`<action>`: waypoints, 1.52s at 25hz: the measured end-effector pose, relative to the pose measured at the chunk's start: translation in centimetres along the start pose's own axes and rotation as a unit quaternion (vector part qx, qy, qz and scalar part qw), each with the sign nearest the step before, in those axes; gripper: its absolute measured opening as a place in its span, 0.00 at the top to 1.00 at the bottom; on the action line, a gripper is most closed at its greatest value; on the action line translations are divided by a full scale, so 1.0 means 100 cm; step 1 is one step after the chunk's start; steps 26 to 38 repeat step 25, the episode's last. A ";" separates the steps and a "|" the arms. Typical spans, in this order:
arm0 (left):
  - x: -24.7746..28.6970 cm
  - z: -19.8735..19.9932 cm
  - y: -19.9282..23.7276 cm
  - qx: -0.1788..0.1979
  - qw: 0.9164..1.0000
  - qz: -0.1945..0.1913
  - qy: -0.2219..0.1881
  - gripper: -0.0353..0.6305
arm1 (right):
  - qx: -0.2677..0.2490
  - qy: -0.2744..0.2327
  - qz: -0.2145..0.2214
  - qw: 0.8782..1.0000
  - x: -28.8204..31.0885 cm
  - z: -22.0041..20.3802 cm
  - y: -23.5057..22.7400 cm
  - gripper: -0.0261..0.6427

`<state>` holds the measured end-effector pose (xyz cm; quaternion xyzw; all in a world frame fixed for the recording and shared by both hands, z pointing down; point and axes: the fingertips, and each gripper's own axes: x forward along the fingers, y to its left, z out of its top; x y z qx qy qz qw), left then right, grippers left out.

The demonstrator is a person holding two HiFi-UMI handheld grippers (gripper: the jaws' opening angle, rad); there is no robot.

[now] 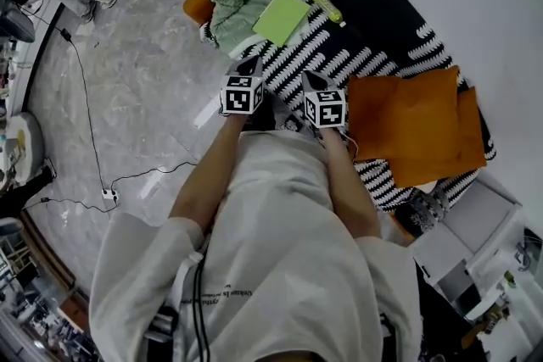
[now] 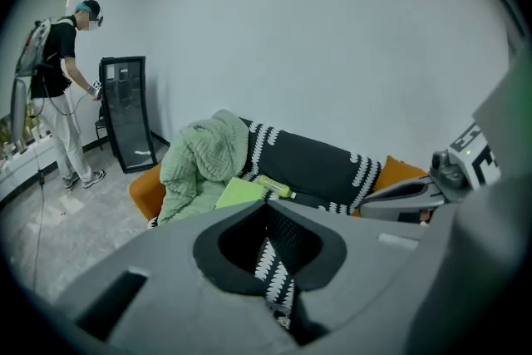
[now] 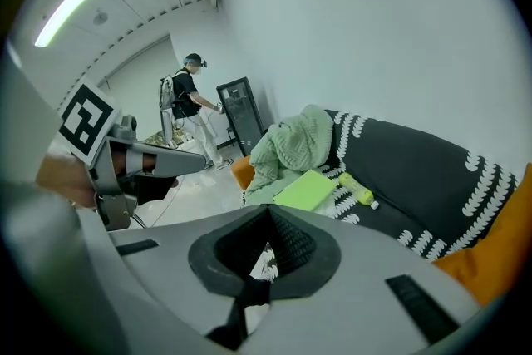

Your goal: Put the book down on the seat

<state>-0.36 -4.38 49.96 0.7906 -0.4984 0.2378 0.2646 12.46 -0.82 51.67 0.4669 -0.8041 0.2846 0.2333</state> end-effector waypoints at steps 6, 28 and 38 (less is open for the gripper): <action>-0.005 -0.001 -0.013 0.014 1.000 -0.014 -0.002 0.94 | -0.006 -0.019 -0.006 1.000 -0.006 0.008 0.005 0.95; -0.009 0.000 -0.019 0.031 0.999 -0.027 0.001 0.94 | -0.021 -0.021 -0.015 0.999 -0.010 0.013 0.002 0.95; -0.009 0.000 -0.019 0.031 0.999 -0.027 0.001 0.94 | -0.021 -0.021 -0.015 0.999 -0.010 0.013 0.002 0.95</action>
